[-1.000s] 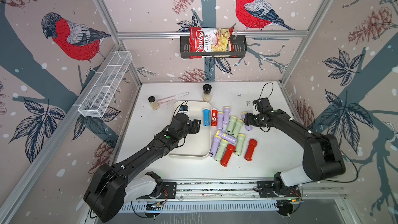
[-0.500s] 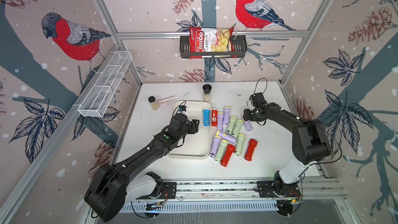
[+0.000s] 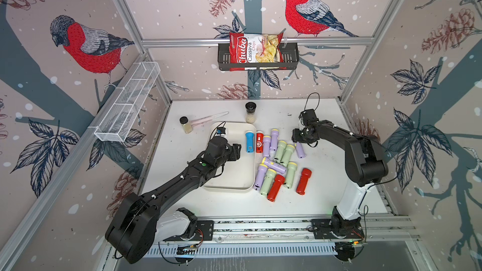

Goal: Put the flashlights into the storage boxes
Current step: Pick up the flashlight from the center of the board.

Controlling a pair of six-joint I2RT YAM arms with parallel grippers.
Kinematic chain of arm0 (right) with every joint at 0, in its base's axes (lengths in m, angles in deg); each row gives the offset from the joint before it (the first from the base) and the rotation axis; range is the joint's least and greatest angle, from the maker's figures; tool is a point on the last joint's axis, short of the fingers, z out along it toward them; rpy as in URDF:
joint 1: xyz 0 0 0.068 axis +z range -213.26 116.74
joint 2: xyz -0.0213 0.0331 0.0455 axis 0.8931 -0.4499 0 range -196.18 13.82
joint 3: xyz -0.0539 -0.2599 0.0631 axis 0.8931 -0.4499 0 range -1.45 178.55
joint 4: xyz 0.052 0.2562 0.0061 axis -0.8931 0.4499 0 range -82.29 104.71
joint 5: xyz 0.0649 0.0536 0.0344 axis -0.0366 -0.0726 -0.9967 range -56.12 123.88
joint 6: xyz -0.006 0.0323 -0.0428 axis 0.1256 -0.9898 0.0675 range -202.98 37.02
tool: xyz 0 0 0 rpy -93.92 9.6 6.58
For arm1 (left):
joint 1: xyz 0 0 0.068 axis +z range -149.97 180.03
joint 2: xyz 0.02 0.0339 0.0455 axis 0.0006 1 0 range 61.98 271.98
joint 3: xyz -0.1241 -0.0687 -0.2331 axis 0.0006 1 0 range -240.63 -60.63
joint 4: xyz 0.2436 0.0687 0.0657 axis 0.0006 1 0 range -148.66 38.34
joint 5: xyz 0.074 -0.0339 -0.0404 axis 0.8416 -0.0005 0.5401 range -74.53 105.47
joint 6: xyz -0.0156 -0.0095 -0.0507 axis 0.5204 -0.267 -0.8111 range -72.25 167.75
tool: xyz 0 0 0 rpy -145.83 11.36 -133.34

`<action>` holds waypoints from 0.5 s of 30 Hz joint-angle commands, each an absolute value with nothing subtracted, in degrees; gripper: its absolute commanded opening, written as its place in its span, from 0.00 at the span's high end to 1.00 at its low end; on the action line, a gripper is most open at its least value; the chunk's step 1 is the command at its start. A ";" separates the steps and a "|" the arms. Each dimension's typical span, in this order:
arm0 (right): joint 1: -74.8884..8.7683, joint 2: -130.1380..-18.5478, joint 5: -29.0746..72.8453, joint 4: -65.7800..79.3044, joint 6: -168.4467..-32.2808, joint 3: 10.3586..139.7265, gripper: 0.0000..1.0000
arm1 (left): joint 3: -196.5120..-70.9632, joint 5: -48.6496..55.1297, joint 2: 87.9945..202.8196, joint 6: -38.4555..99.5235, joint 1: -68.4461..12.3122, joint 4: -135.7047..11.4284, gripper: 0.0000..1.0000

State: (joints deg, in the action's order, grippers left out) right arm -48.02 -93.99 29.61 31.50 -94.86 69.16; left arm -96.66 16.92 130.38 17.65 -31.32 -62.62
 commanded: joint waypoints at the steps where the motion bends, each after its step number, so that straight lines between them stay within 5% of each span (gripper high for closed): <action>1: -48.02 -95.17 28.77 30.99 -94.46 69.91 0.44 | -96.73 17.03 130.27 17.66 -30.95 -64.38 0.34; 15: -48.00 -94.17 31.32 30.08 -95.40 70.27 0.57 | -97.44 17.58 130.42 19.07 -30.20 -63.21 0.34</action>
